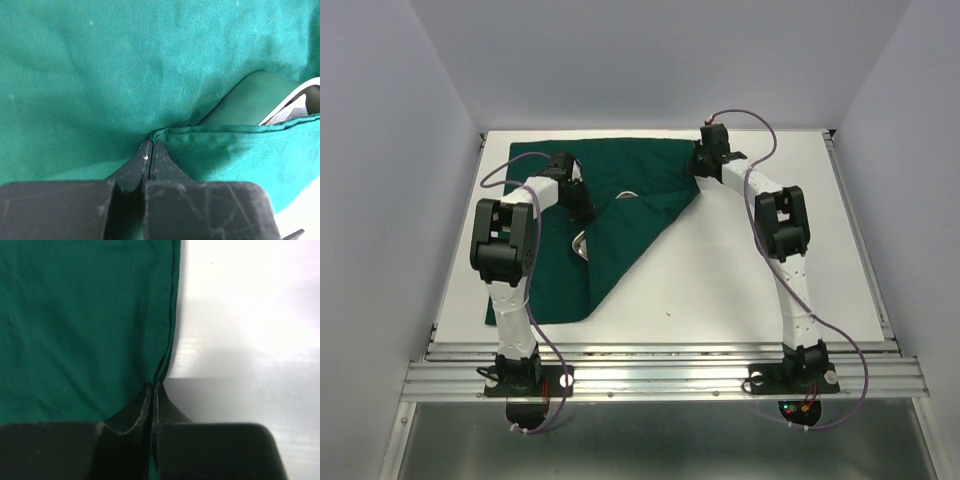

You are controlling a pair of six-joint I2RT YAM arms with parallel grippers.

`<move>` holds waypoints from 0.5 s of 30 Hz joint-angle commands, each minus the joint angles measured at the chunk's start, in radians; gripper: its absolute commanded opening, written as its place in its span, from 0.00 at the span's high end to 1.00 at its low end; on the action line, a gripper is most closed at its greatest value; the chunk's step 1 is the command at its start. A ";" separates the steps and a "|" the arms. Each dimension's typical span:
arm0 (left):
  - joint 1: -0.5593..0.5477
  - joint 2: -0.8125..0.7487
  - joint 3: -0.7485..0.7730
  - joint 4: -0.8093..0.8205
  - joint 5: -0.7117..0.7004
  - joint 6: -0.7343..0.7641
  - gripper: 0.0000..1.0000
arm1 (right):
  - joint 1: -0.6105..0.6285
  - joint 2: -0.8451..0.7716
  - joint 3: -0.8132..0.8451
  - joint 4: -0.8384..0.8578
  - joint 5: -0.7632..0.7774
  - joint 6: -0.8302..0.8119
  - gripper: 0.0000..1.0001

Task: Prepare the surgical pack
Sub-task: Pack the surgical kit at the center of the board.

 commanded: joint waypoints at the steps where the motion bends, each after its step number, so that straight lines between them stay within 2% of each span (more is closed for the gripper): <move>1: -0.052 -0.023 -0.098 -0.006 -0.033 0.013 1.00 | -0.008 -0.156 -0.160 0.018 0.103 0.009 0.99; 6: -0.096 -0.063 -0.161 0.022 -0.028 -0.004 1.00 | -0.021 -0.295 -0.318 0.071 0.124 -0.011 0.99; 15: -0.098 -0.076 -0.155 0.009 -0.056 0.013 1.00 | -0.021 -0.469 -0.387 0.132 0.072 -0.032 0.99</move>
